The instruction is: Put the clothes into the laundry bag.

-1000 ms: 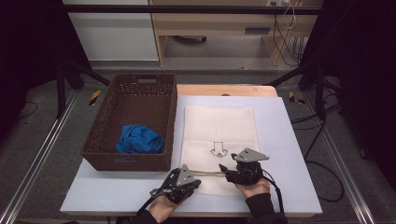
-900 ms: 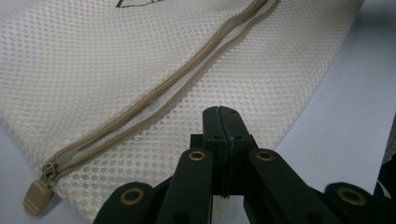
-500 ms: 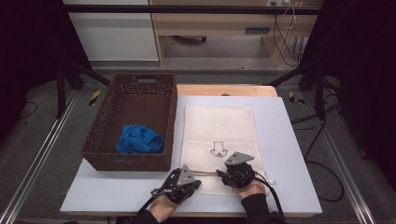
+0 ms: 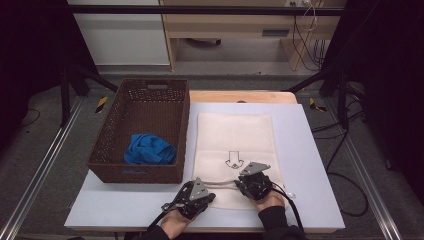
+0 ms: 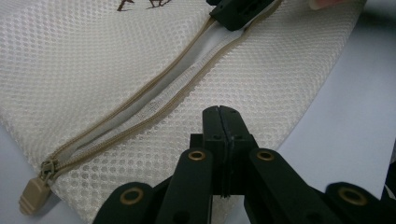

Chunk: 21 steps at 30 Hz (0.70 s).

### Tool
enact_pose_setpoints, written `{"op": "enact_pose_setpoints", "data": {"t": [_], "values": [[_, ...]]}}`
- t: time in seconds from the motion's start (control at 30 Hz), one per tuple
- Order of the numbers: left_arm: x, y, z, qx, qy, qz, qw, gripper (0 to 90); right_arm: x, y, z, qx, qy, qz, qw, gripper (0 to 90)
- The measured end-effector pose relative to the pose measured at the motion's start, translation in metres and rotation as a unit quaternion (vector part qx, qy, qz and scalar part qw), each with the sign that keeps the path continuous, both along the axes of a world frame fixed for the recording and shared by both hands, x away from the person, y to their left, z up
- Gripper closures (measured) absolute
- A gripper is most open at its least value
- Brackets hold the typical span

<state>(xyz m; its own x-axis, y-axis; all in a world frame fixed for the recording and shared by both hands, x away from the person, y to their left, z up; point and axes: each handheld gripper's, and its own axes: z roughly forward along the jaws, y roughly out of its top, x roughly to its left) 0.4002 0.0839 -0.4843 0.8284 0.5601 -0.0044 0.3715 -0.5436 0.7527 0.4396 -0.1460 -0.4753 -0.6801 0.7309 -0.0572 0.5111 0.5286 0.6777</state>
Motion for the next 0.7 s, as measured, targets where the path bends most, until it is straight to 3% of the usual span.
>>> {"op": "enact_pose_setpoints", "data": {"t": [0.3, 0.7], "values": [[0.0003, 0.0002, 0.0002, -0.001, 0.003, 0.001, 1.0, 88.2, 0.0003, -0.0002, -0.0001, 0.006, 0.007, -0.009, 0.9999, 75.9], [0.0005, -0.0008, 0.0002, 0.0, 0.002, 0.003, 1.0, 88.0, 0.0037, -0.0019, 0.0008, 0.011, 0.013, -0.02, 0.9997, 87.5]]}}
